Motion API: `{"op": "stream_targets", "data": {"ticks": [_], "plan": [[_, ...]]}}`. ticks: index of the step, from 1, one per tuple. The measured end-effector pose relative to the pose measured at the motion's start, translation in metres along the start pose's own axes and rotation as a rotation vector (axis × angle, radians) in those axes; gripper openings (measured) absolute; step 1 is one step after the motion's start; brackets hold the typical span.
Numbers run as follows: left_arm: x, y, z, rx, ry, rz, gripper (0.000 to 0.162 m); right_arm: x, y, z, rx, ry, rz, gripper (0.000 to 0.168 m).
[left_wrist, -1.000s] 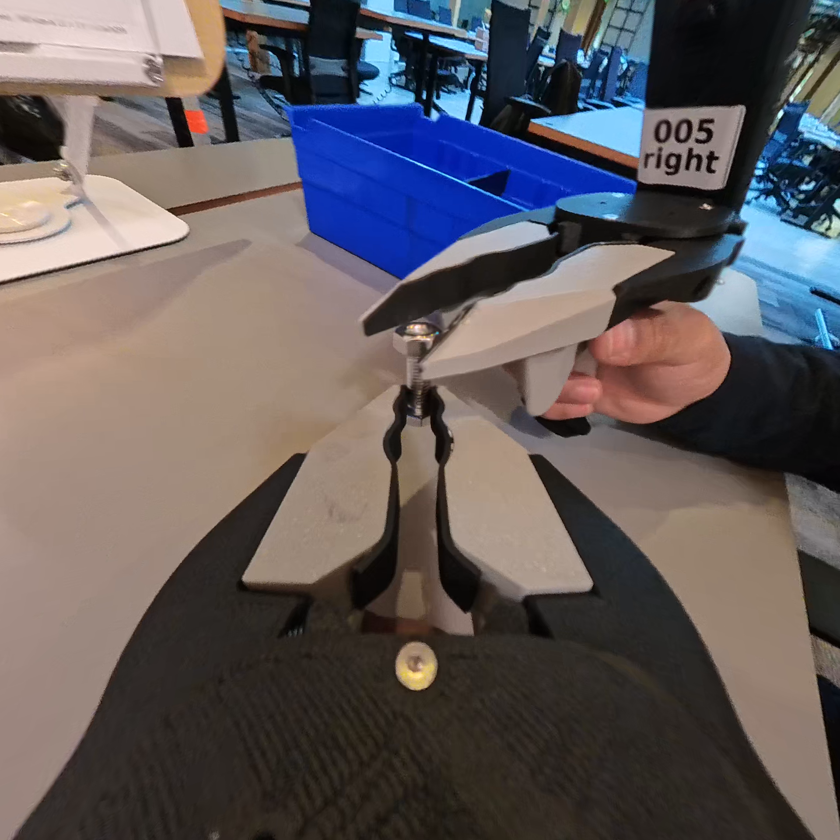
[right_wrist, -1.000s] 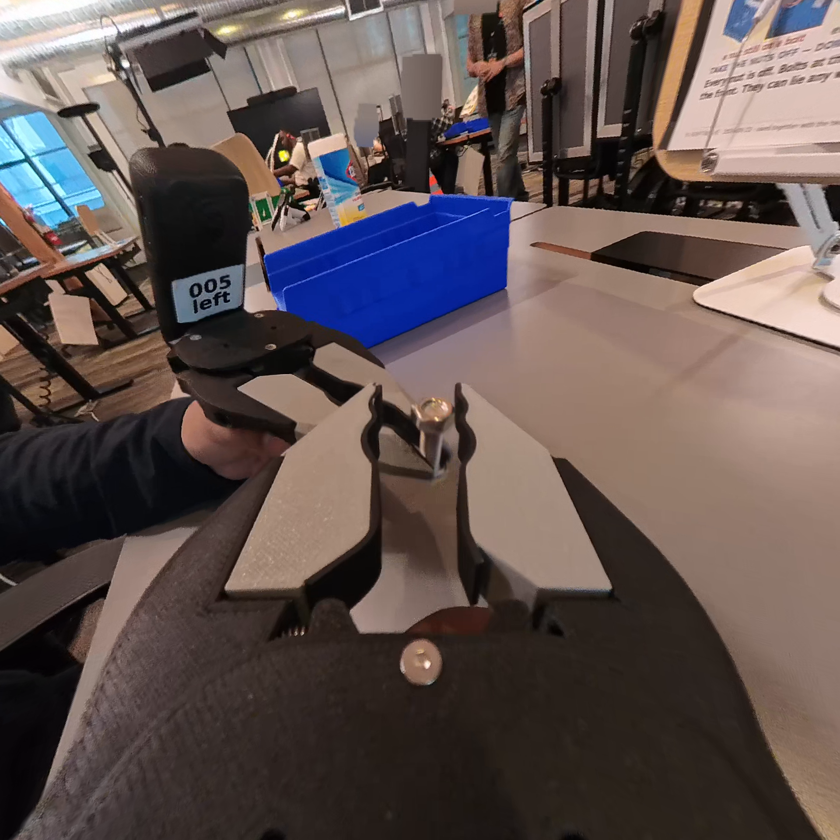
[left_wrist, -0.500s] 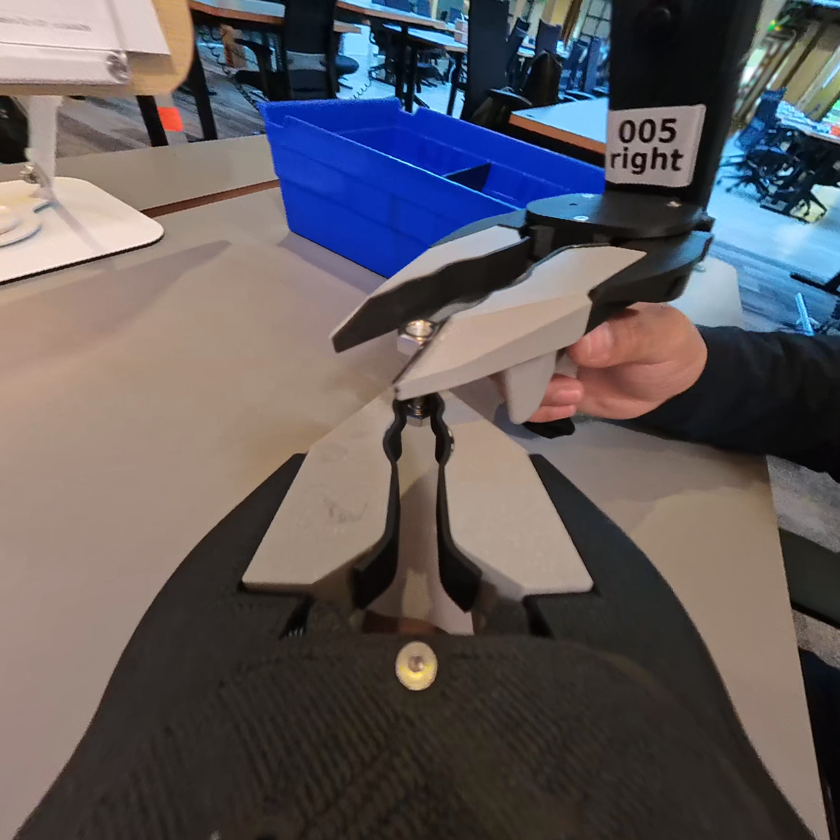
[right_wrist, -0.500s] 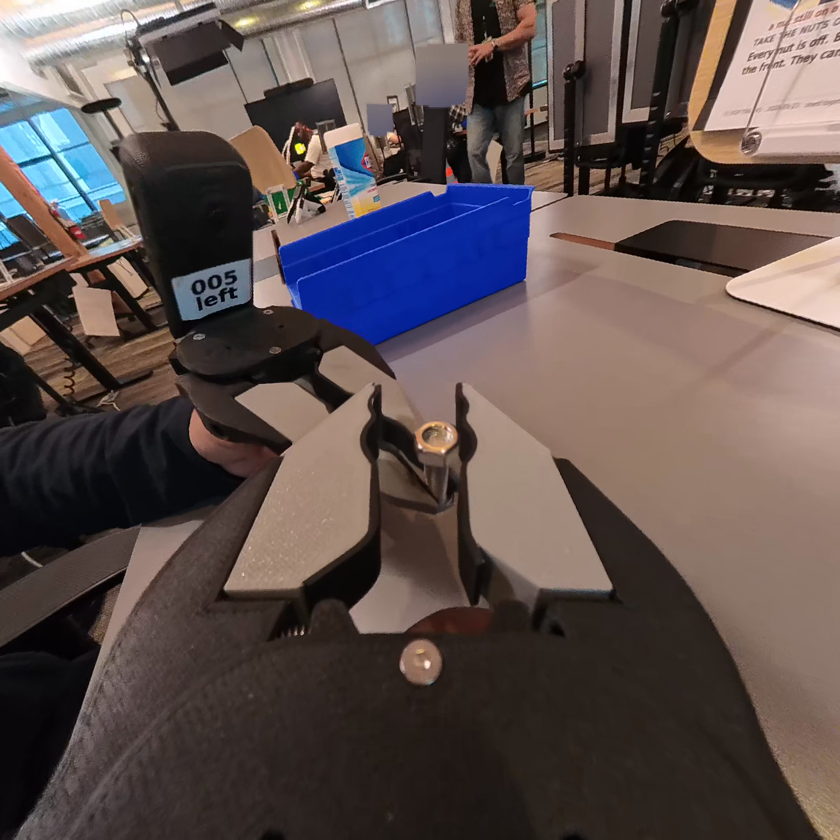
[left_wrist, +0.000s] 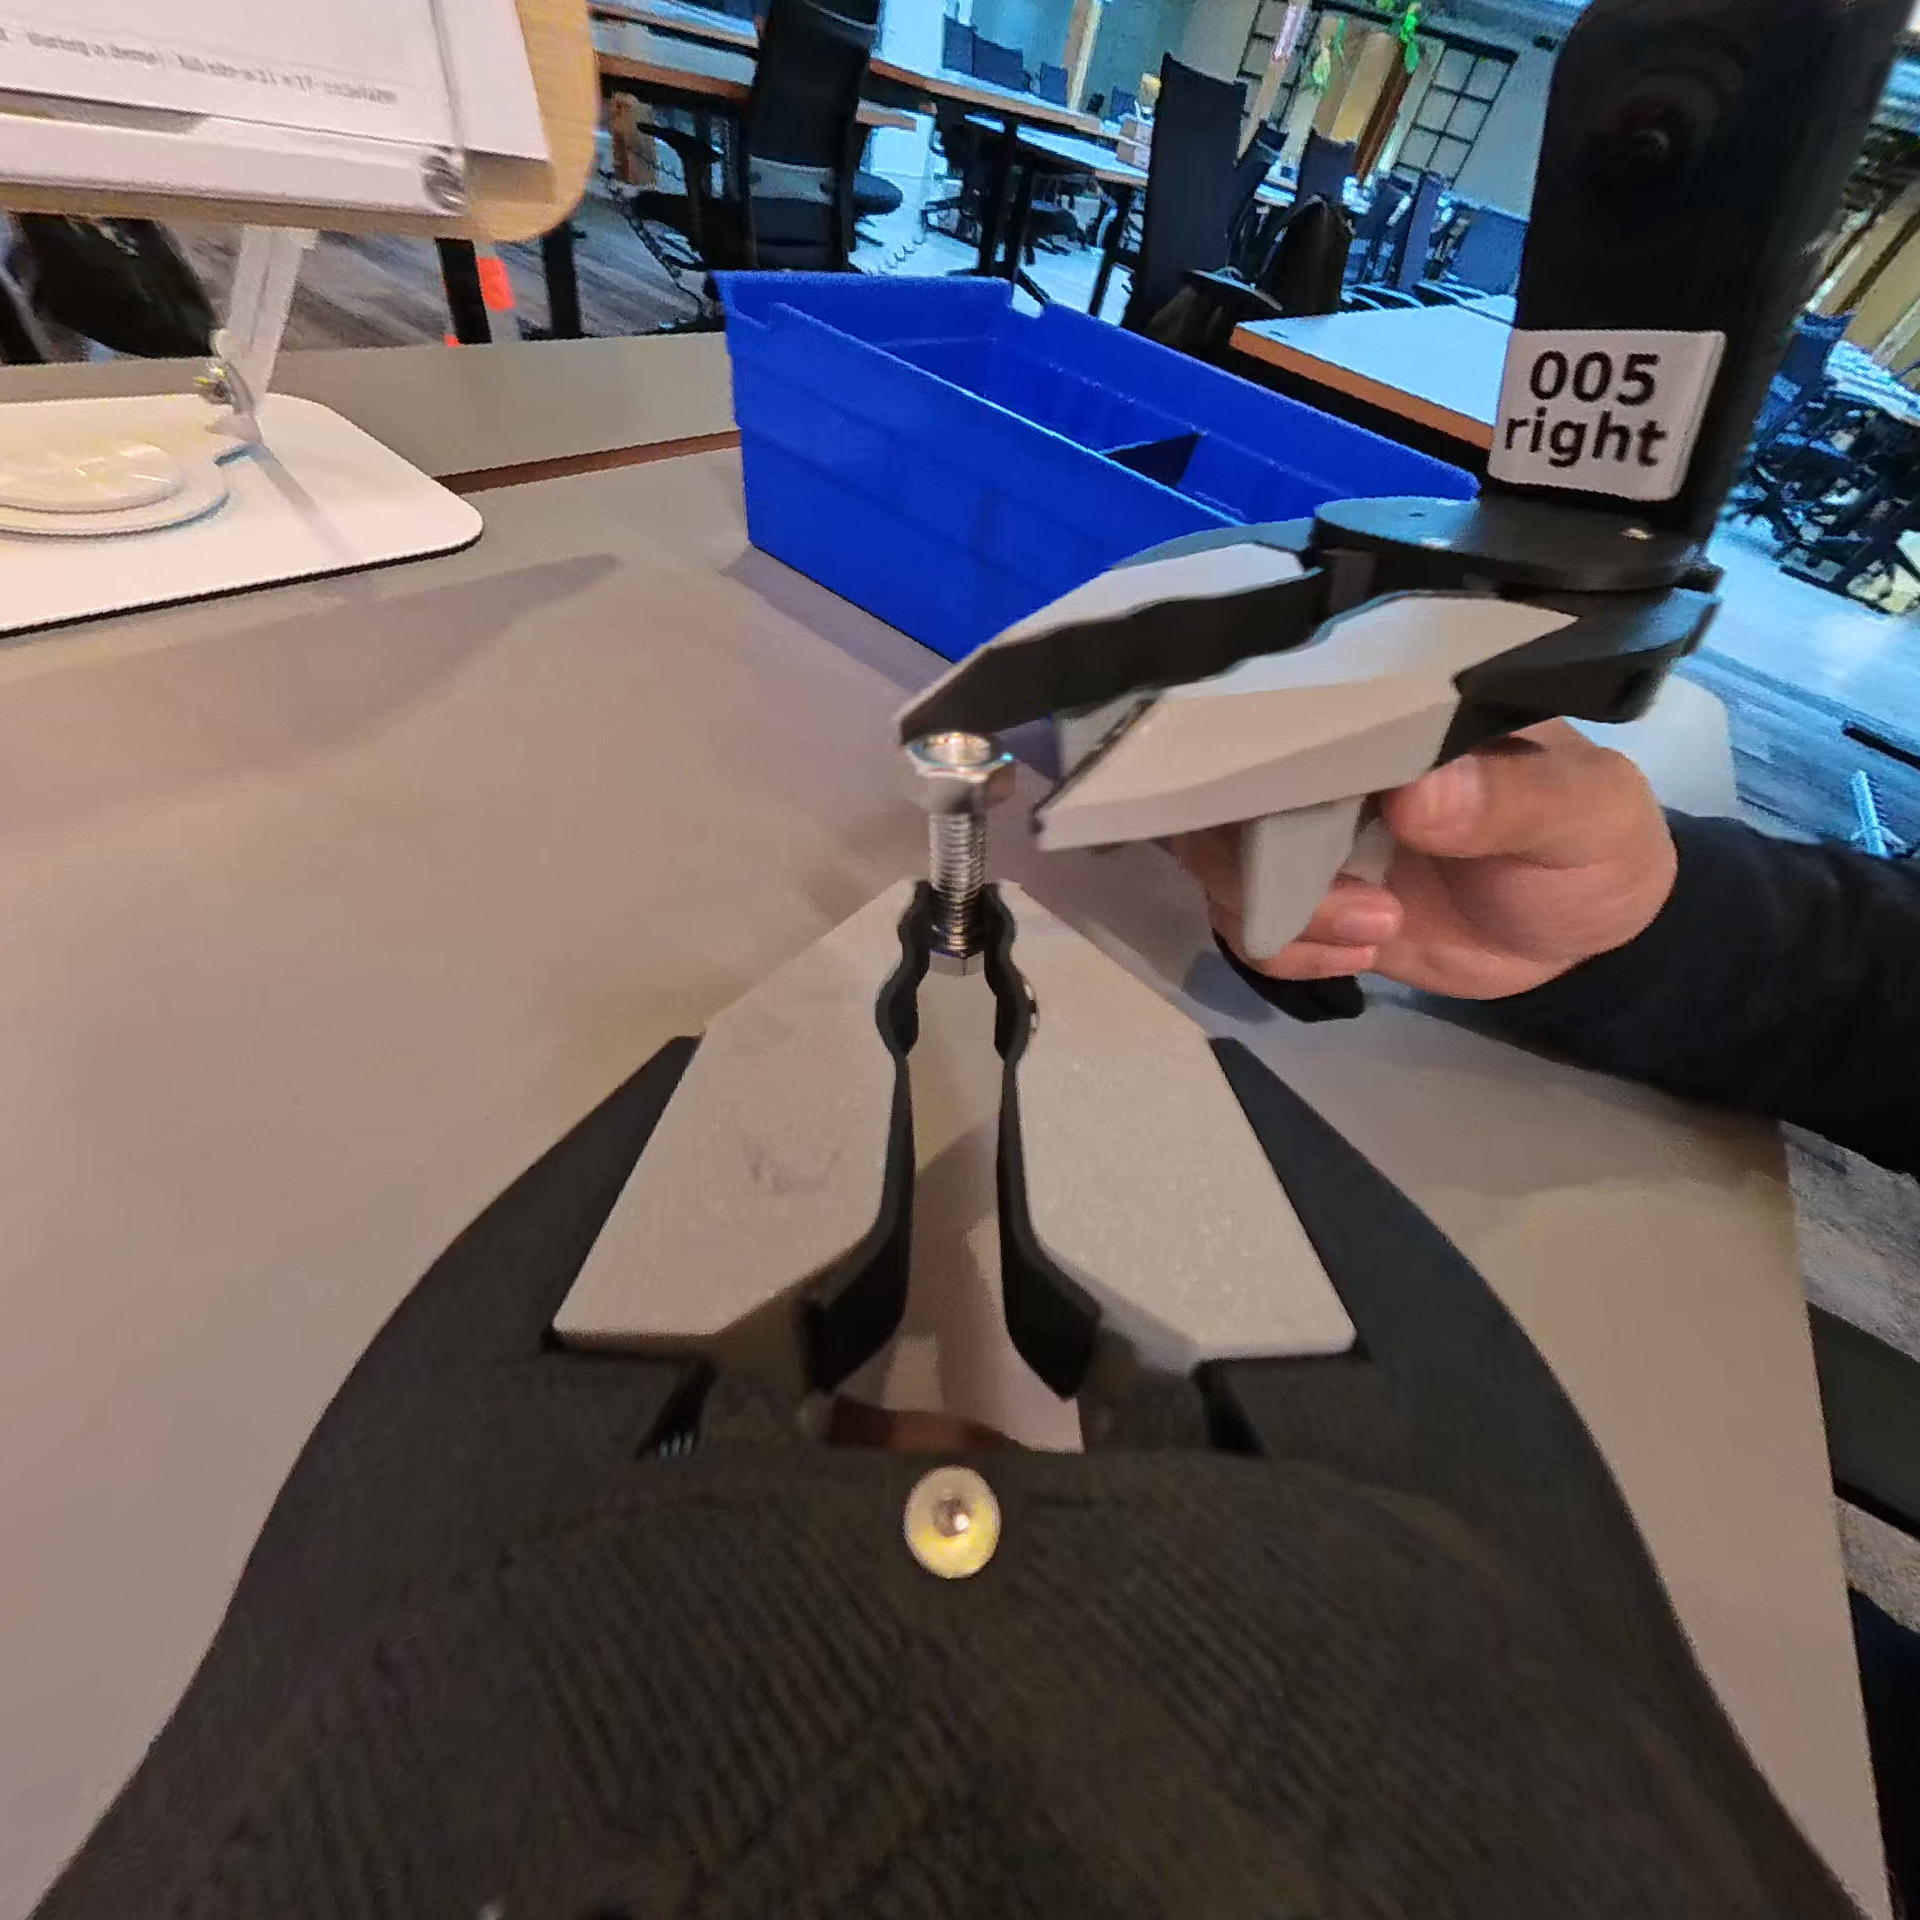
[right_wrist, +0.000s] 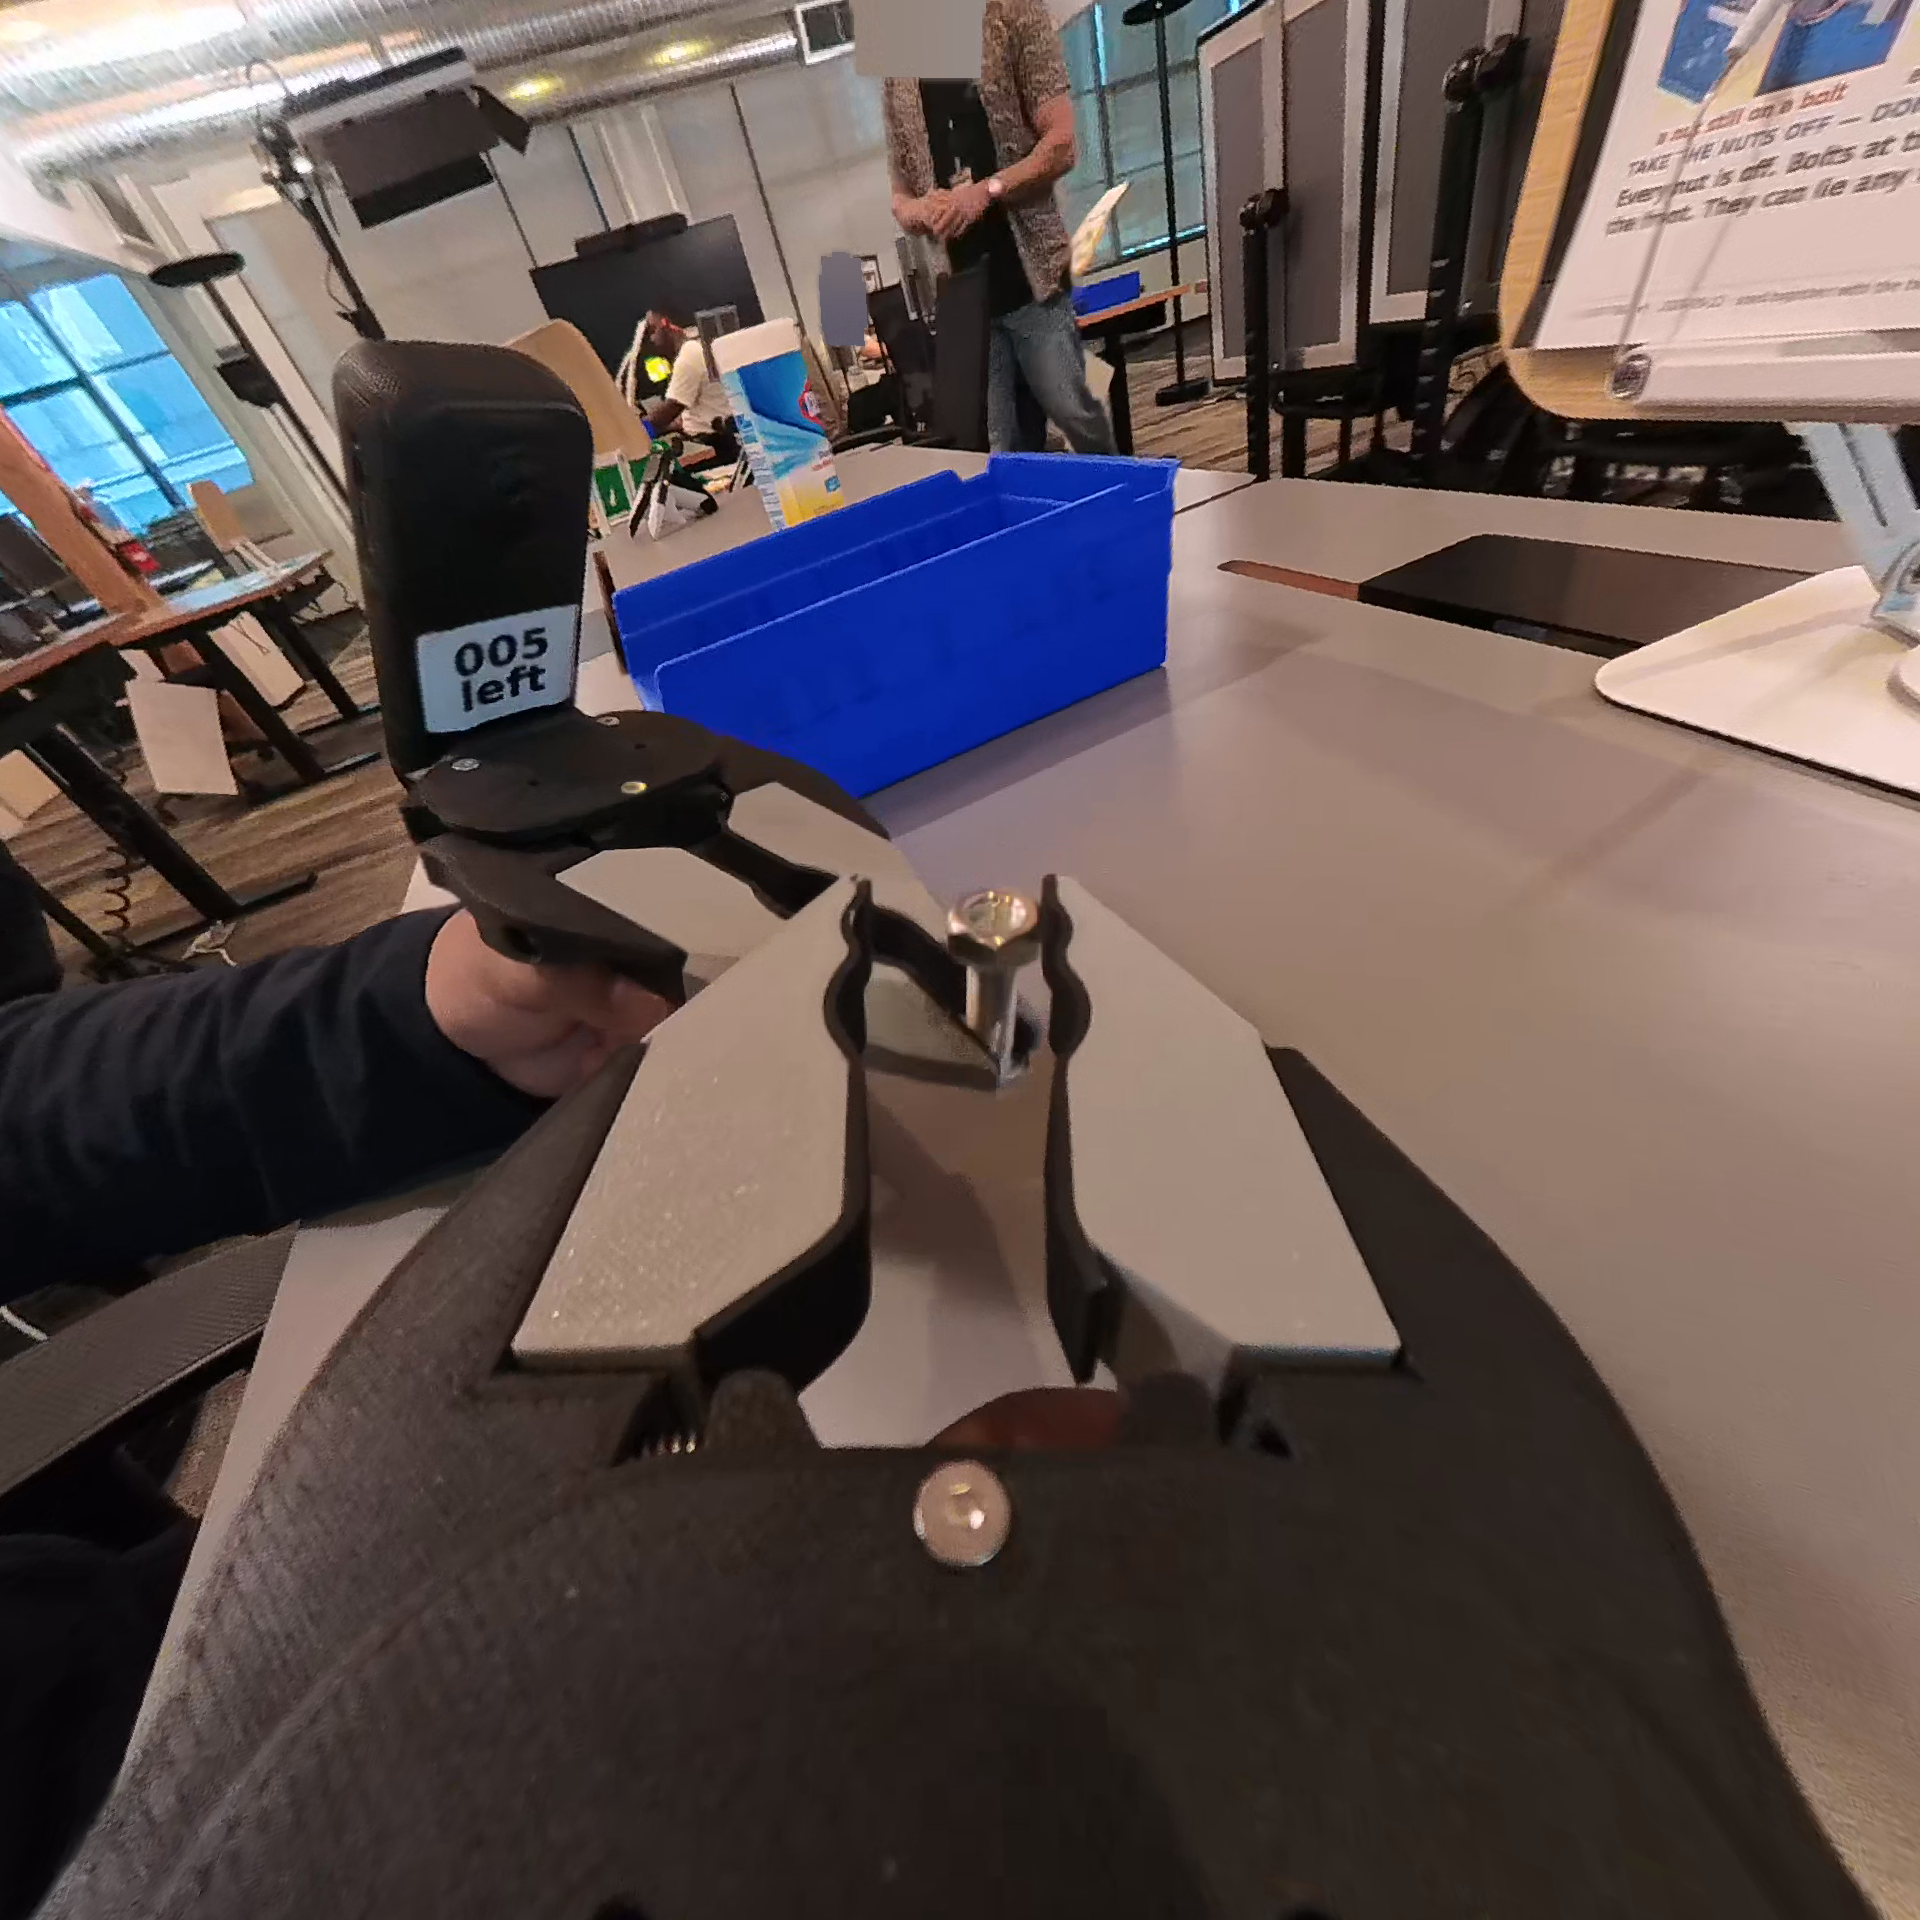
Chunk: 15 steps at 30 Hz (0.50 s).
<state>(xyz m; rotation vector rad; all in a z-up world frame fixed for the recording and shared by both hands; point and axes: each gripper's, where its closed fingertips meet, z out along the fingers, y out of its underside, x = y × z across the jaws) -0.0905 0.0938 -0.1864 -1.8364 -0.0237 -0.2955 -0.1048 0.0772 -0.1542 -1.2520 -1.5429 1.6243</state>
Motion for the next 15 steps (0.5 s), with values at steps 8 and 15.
{"op": "stream_targets", "data": {"ticks": [8,15], "plan": [[0.019,0.009,0.009,-0.045,0.045,0.079,0.007,-0.003,0.004,0.003,-0.022,-0.010,-0.015,0.028],[-0.002,-0.006,-0.003,0.029,-0.020,0.006,0.007,0.008,-0.007,-0.007,0.026,0.018,0.025,0.026]]}}
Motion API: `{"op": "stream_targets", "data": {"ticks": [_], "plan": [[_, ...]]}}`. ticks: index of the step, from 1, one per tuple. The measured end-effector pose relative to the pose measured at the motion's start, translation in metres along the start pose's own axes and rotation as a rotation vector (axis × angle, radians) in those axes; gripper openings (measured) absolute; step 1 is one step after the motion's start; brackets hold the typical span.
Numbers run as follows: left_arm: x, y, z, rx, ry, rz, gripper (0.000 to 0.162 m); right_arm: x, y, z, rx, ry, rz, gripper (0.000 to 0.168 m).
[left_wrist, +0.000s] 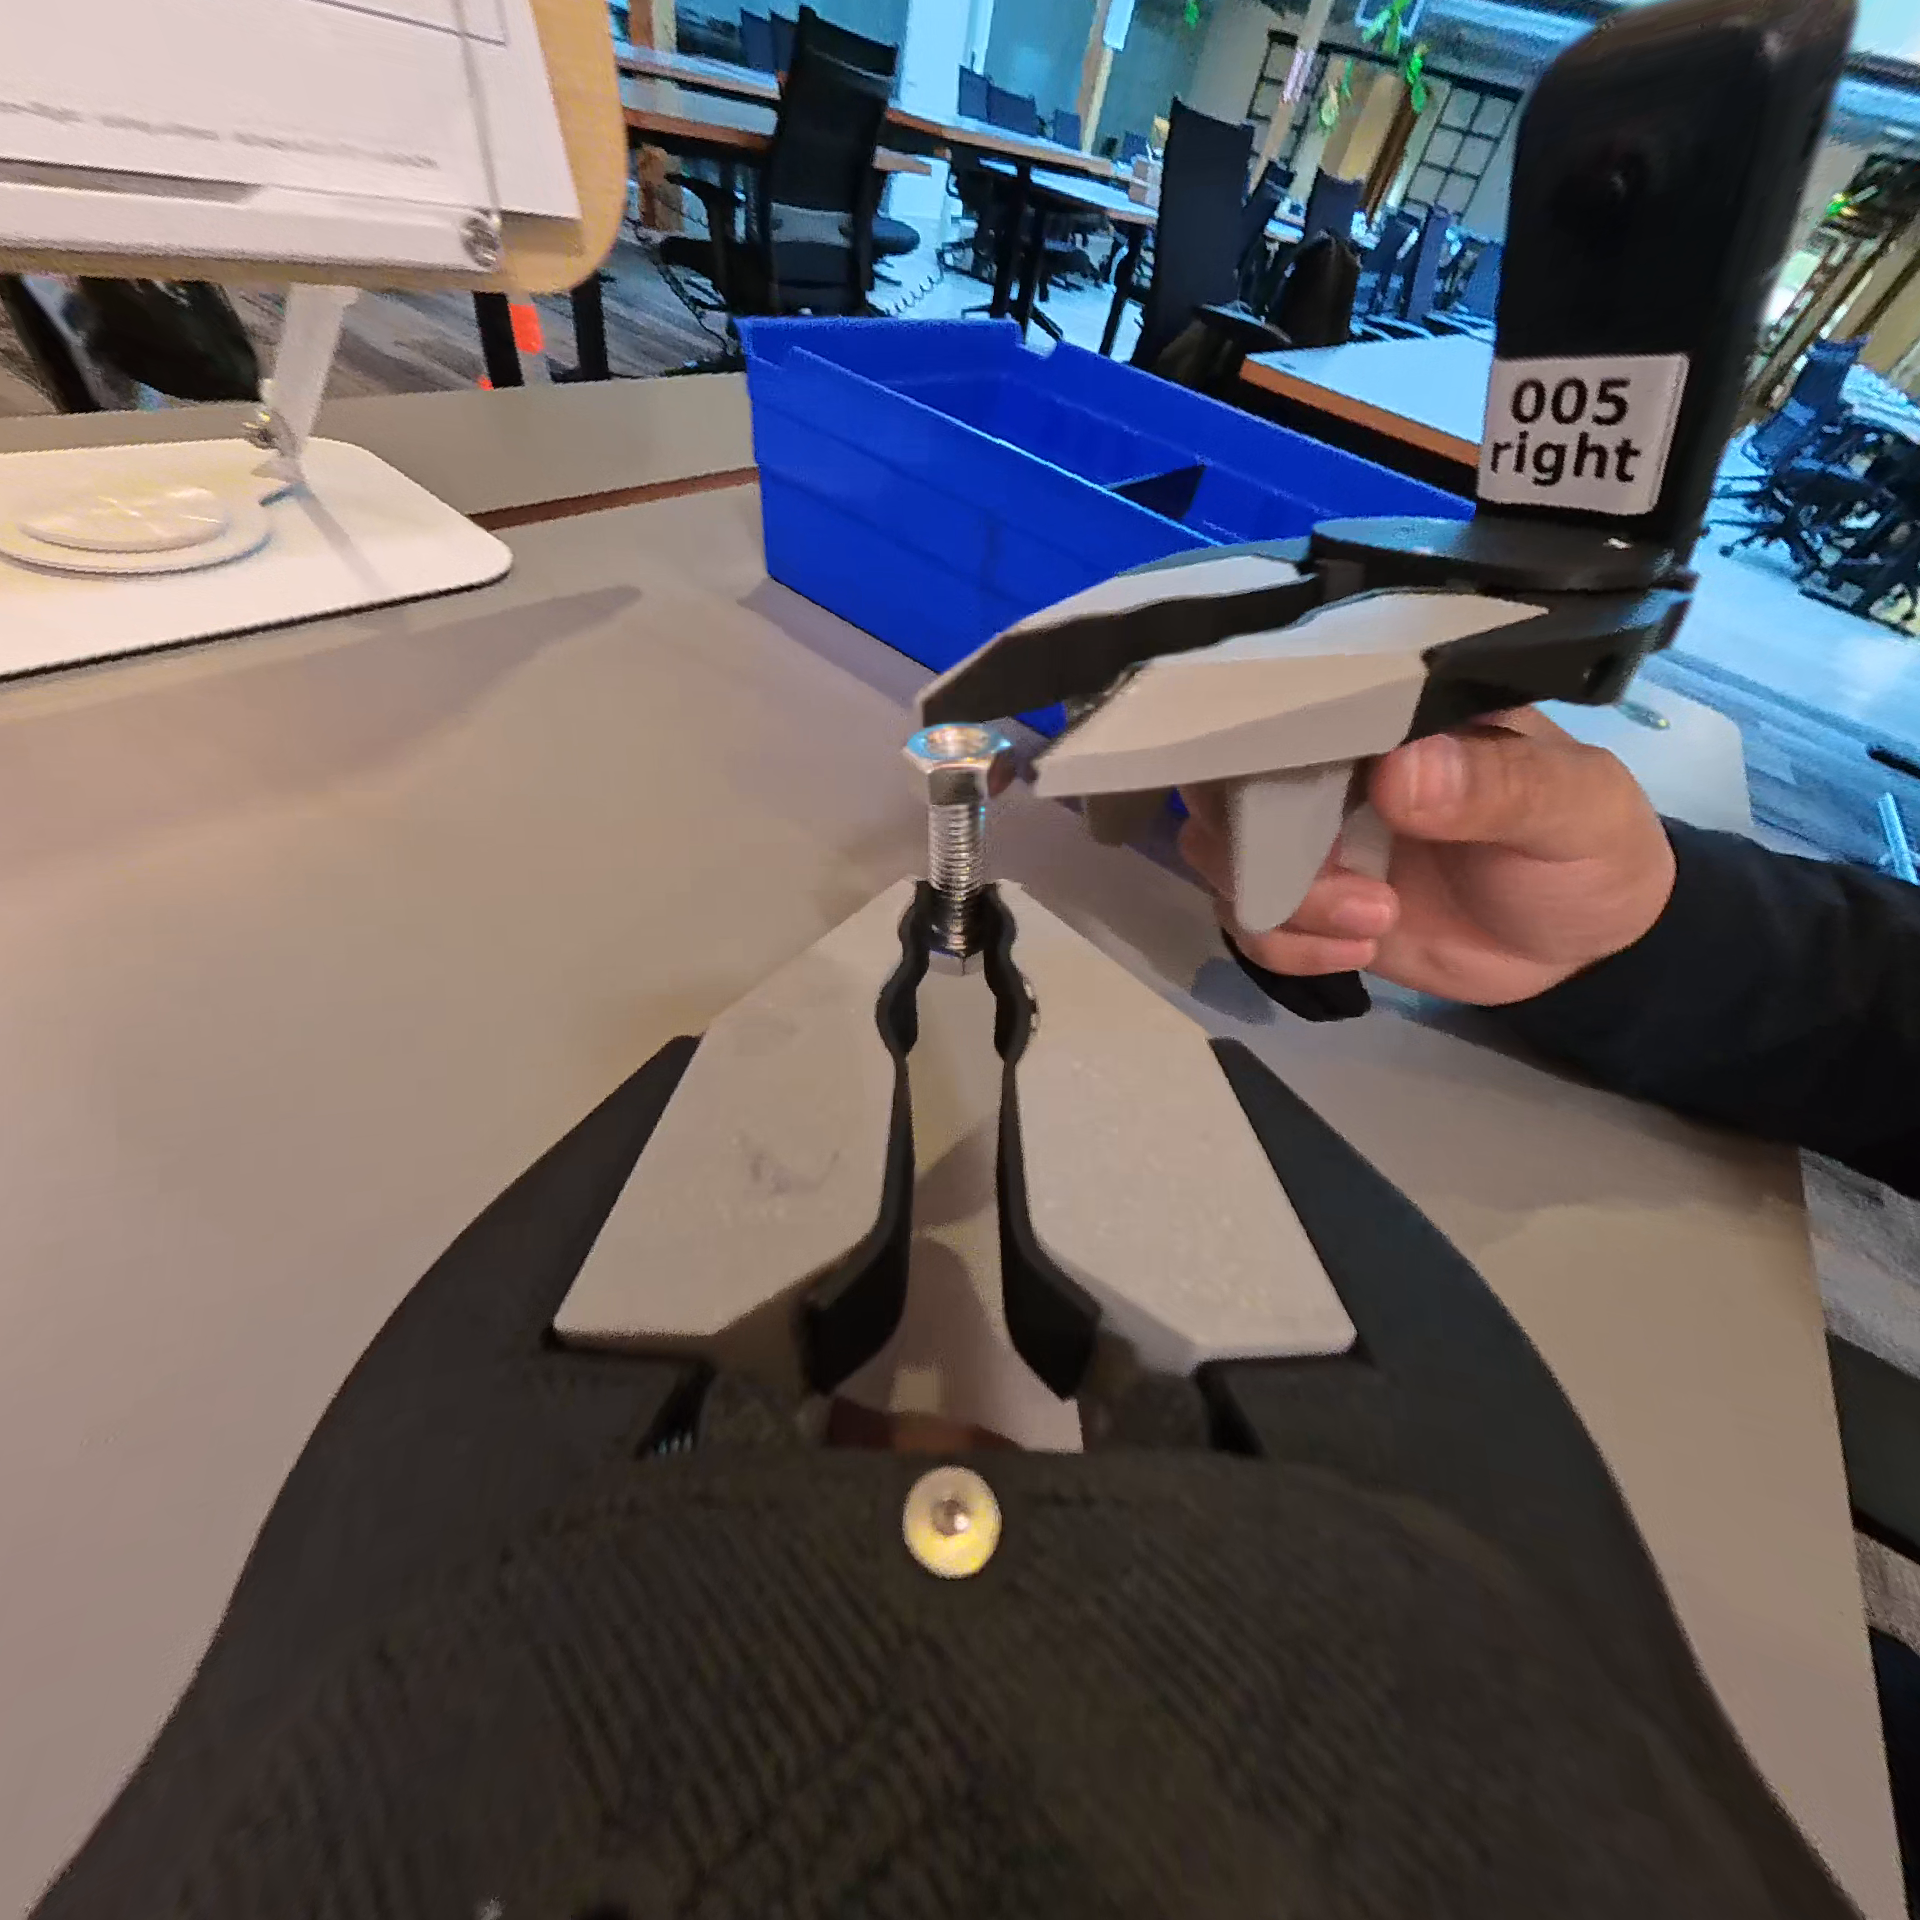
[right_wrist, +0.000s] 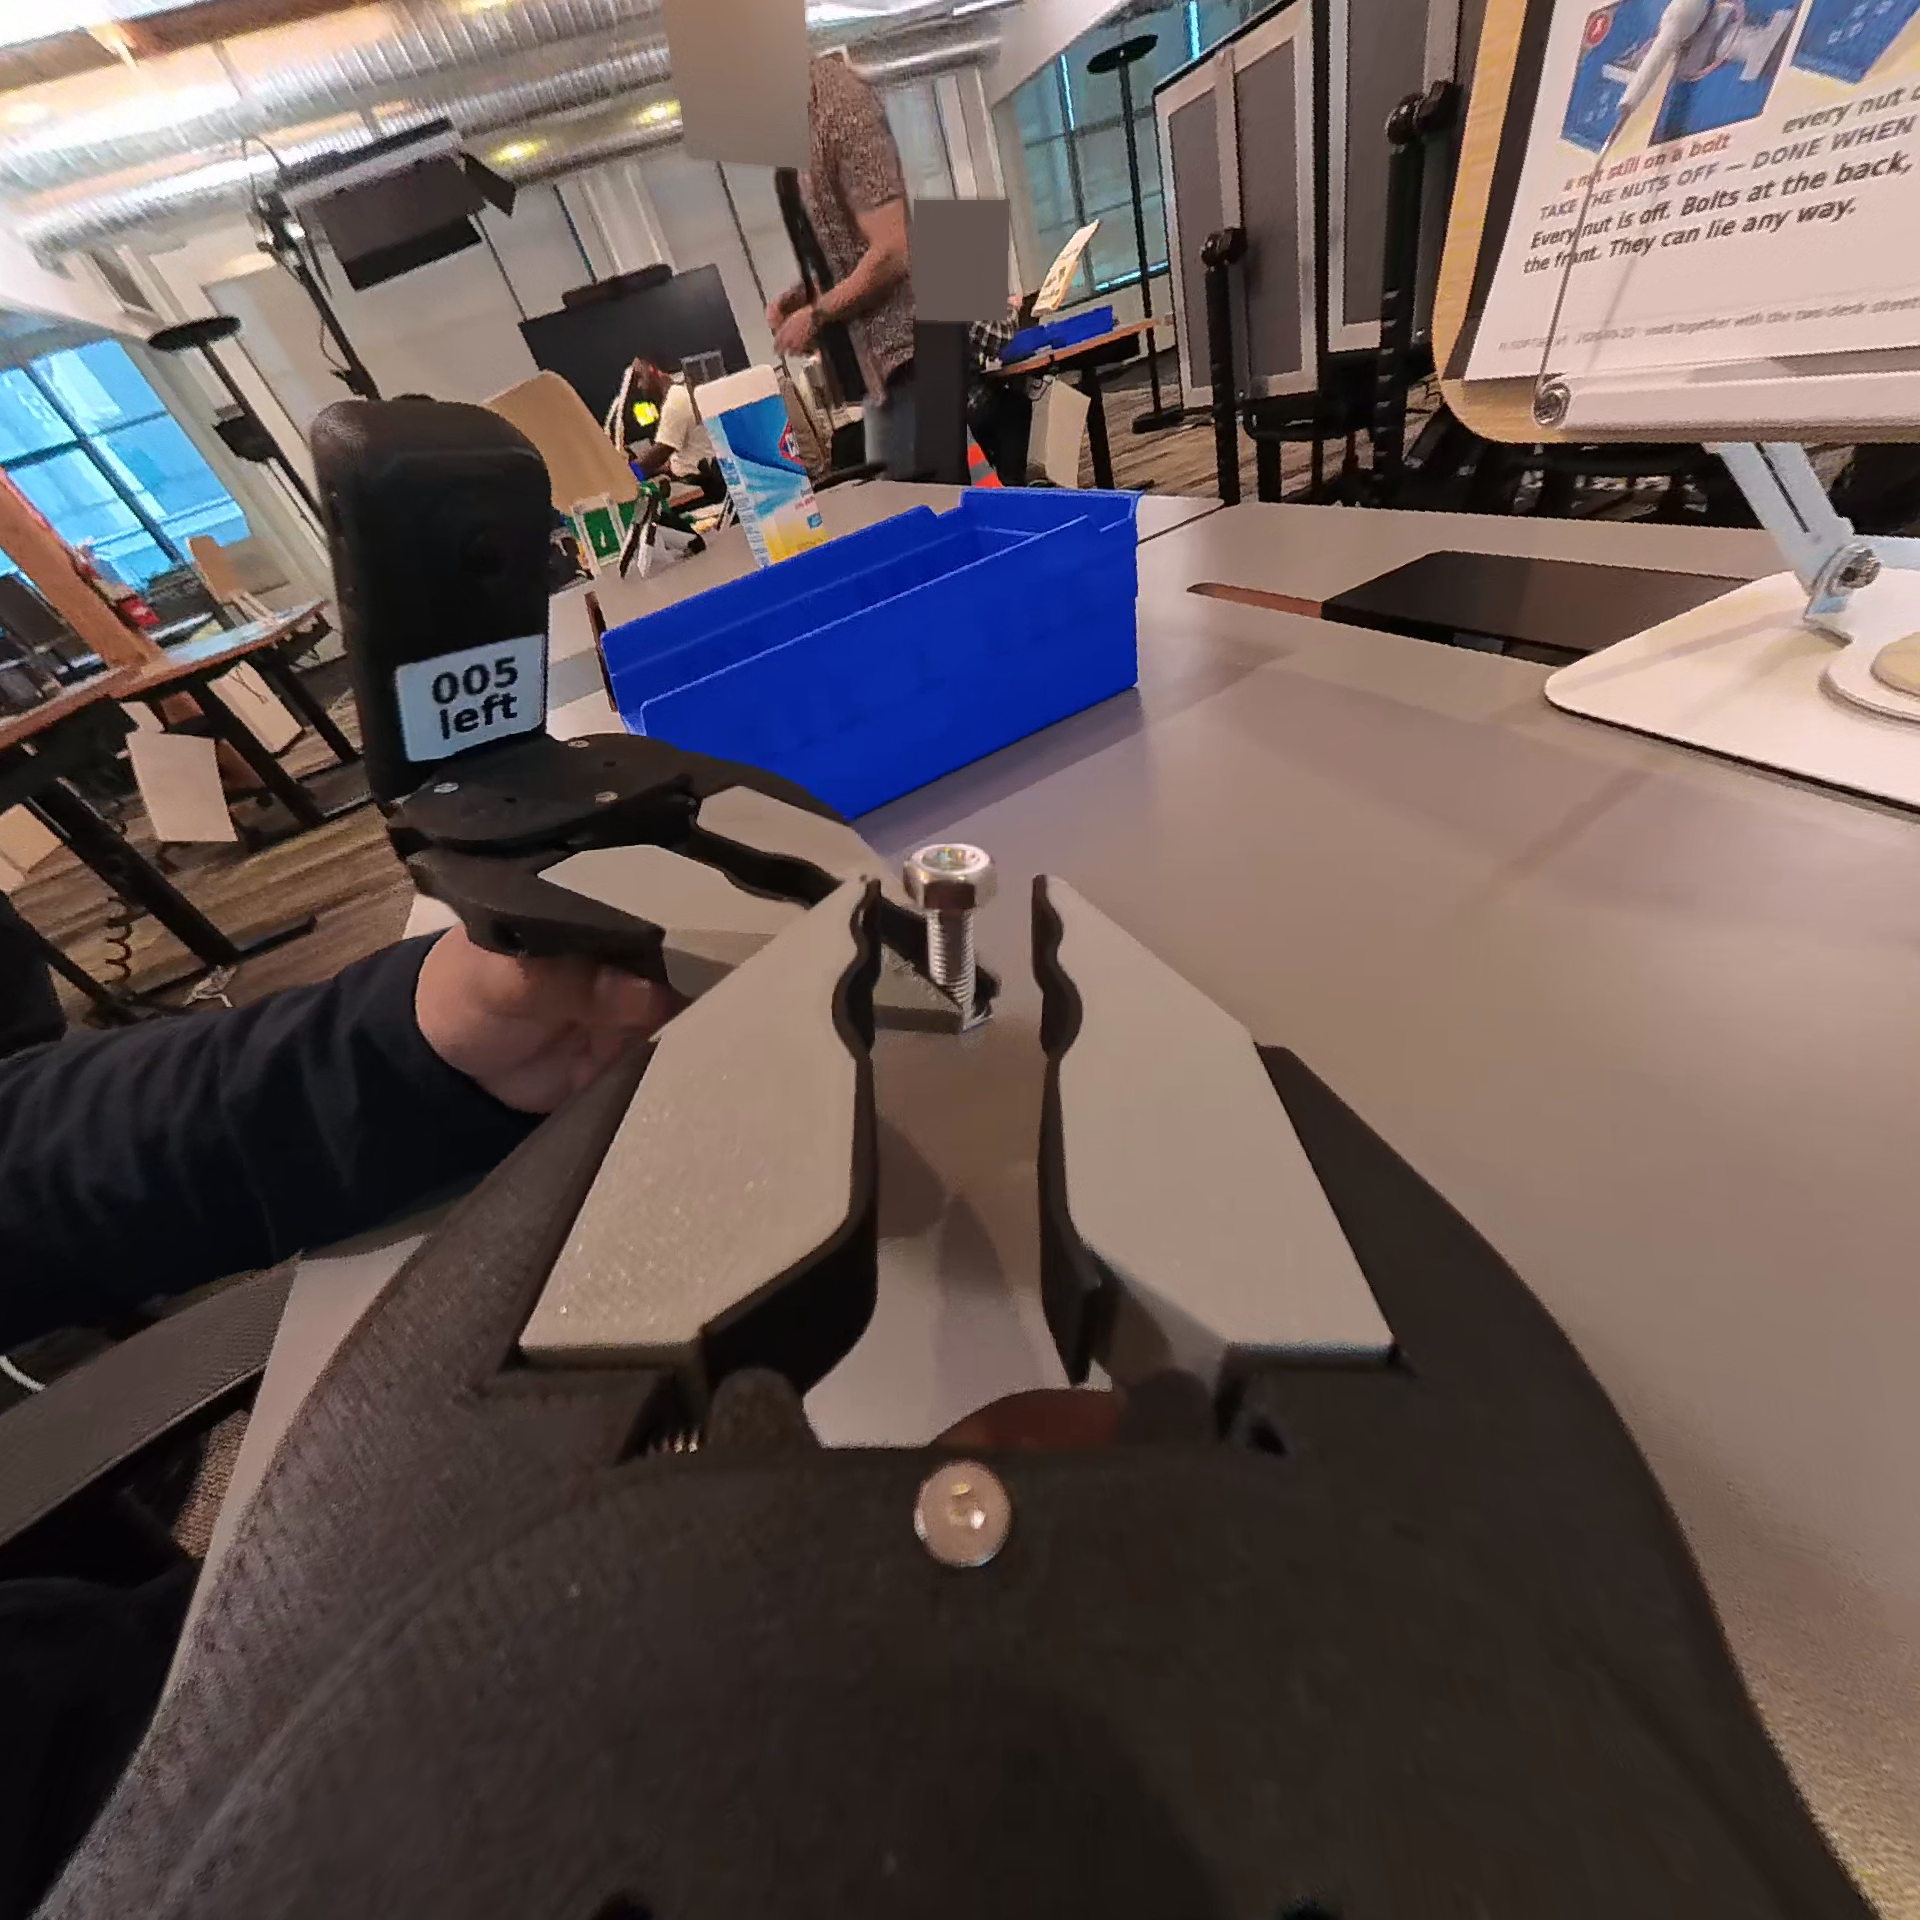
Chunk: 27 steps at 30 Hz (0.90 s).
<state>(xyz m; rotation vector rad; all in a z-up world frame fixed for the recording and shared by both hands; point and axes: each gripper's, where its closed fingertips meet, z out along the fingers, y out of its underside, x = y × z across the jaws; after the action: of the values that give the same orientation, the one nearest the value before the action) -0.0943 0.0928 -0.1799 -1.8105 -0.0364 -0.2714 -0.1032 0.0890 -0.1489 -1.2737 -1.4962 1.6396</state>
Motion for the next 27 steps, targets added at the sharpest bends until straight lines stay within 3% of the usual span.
{"op": "stream_targets", "data": {"ticks": [13,27], "plan": [[0.022,0.012,0.009,-0.054,0.077,0.053,0.007,-0.014,0.013,0.011,-0.054,-0.042,-0.036,0.029],[-0.004,-0.003,-0.003,0.013,-0.022,0.005,0.007,0.004,-0.005,-0.004,0.018,0.019,-0.012,0.027]]}}
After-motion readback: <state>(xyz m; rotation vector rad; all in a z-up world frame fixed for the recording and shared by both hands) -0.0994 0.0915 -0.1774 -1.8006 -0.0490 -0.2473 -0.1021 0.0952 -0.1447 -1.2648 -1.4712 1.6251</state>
